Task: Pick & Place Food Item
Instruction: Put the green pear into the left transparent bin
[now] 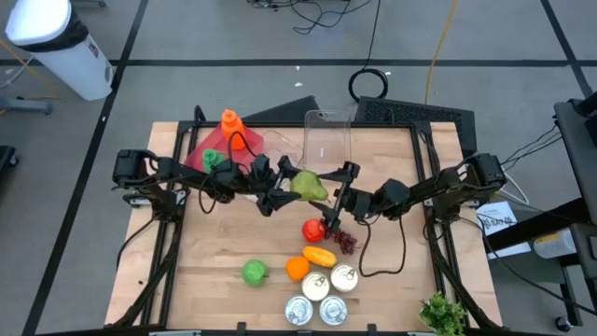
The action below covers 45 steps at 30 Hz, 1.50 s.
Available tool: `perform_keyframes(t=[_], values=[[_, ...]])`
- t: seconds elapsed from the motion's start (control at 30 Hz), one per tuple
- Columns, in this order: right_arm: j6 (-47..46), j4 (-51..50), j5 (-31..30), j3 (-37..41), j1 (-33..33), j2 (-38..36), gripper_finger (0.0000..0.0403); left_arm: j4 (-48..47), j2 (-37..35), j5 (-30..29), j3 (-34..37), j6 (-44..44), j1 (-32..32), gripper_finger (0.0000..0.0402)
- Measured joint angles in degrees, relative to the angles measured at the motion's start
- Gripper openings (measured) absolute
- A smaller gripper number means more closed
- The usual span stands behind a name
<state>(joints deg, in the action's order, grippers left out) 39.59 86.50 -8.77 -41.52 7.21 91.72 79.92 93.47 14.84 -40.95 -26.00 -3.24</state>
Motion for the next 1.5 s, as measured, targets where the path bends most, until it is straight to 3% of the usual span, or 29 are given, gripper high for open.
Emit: perform_keyframes(t=[0.1, 0.23, 0.37, 0.6, 0.77, 0.9, 1.07, 1.23, 1.37, 1.5], values=[[0.29, -2.40, 3.08, -0.69, -0.63, -0.08, 0.0307, -0.34, -0.09, 0.69, 0.04, 0.11, 0.12, 0.0340], [-0.36, -9.89, 3.14, -3.73, -1.89, -0.27, 0.0311, 1.13, -0.28, 1.73, 0.03, -0.04, 0.30, 0.0340], [-0.87, -10.32, 3.55, -4.46, -1.74, -0.20, 0.0311, 0.93, -0.28, 2.22, -0.35, 0.04, 0.92, 0.0339], [-4.00, -12.38, 2.31, -4.46, -1.76, -0.22, 0.0256, 0.55, -0.28, 2.73, -0.35, -0.40, 1.23, 0.0338], [-6.44, -18.32, -0.82, -4.43, -1.21, -1.40, 0.0255, 0.34, -0.26, 2.50, -0.28, -0.80, 1.48, 0.0338], [-8.71, -29.61, -3.95, -4.28, 1.14, -5.42, 0.0254, -1.18, -0.20, 4.66, -0.24, -0.79, 0.82, 0.0382], [-14.80, -50.56, -9.00, -4.31, 4.26, -13.77, 0.0249, -9.46, -1.20, 4.47, -0.24, 0.28, 0.08, 0.0331], [-23.73, -68.31, -9.20, -4.24, 5.58, -19.49, 0.0238, -16.98, -1.20, 0.75, -0.59, 1.33, 0.02, 0.0349], [-29.90, -78.01, -7.79, -3.47, 6.12, -21.62, 0.0237, -19.88, -2.06, -0.64, -1.93, 5.77, -0.27, 0.0386], [-30.99, -78.76, -8.31, -3.55, 5.76, -21.41, 0.0237, -23.17, -1.72, -1.01, -2.77, 7.55, 0.15, 0.0355]])
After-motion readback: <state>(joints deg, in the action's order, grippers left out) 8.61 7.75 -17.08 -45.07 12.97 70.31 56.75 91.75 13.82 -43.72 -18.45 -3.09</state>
